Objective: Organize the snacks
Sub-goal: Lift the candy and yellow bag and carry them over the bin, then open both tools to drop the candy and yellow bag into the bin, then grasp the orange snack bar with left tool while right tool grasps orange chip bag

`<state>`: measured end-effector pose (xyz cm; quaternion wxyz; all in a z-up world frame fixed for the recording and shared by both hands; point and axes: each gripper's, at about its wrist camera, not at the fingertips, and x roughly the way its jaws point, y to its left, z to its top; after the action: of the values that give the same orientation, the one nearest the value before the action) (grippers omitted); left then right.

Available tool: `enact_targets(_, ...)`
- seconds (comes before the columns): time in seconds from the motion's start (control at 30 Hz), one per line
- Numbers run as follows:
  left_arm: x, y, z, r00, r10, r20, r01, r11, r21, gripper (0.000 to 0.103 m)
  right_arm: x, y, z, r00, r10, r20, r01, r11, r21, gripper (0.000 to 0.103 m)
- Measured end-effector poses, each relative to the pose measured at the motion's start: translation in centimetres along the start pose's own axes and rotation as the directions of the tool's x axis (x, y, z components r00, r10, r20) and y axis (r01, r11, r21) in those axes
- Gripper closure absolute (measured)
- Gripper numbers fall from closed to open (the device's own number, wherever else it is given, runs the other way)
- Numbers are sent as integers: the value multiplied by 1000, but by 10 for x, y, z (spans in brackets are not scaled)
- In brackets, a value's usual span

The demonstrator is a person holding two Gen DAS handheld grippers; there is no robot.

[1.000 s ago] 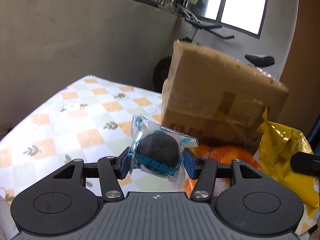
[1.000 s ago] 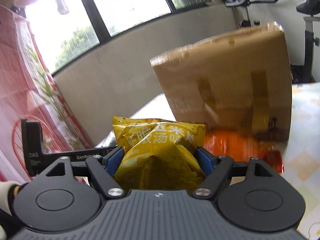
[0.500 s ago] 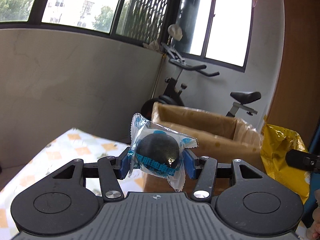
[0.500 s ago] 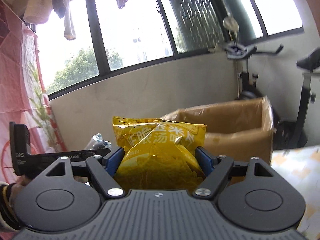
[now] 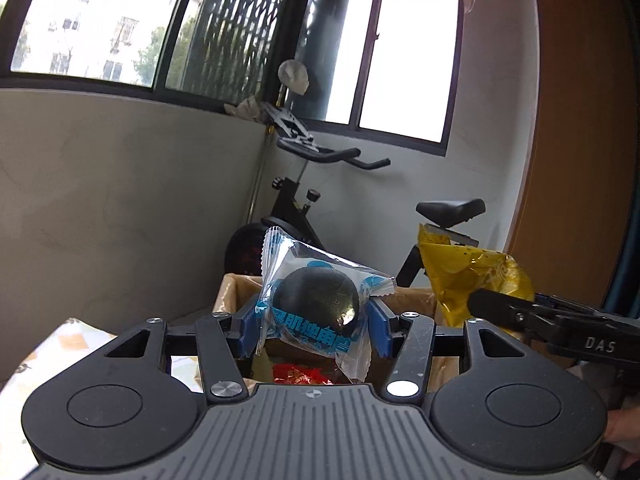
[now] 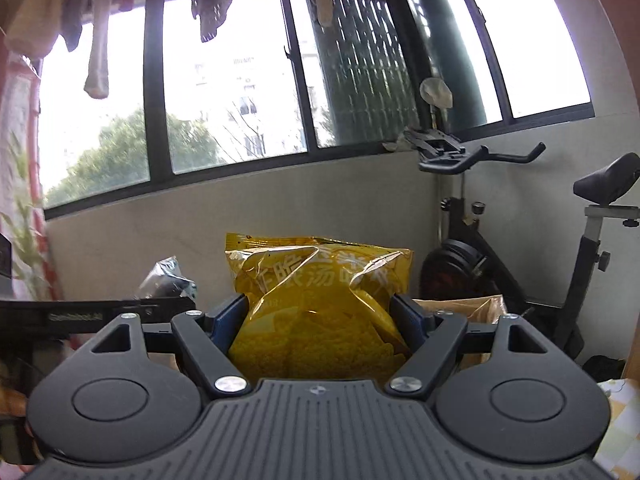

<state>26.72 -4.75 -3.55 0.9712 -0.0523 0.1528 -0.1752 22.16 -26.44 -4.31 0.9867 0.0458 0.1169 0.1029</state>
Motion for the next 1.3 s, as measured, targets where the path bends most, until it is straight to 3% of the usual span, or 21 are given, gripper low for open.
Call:
enact_targets(0.33, 36, 11, -4, 997, -23, -74, 23, 1000, -7, 45, 38, -23, -21, 994, -72, -77, 75, 996, 41, 23)
enact_targets(0.57, 48, 15, -7, 992, -21, -125, 18, 1000, -22, 34, 44, -25, -27, 986, -102, -131, 110, 993, 53, 19)
enact_targets(1.3, -36, 24, -7, 993, 55, -105, -57, 998, -19, 32, -20, 17, -27, 989, -57, -137, 62, 998, 33, 18)
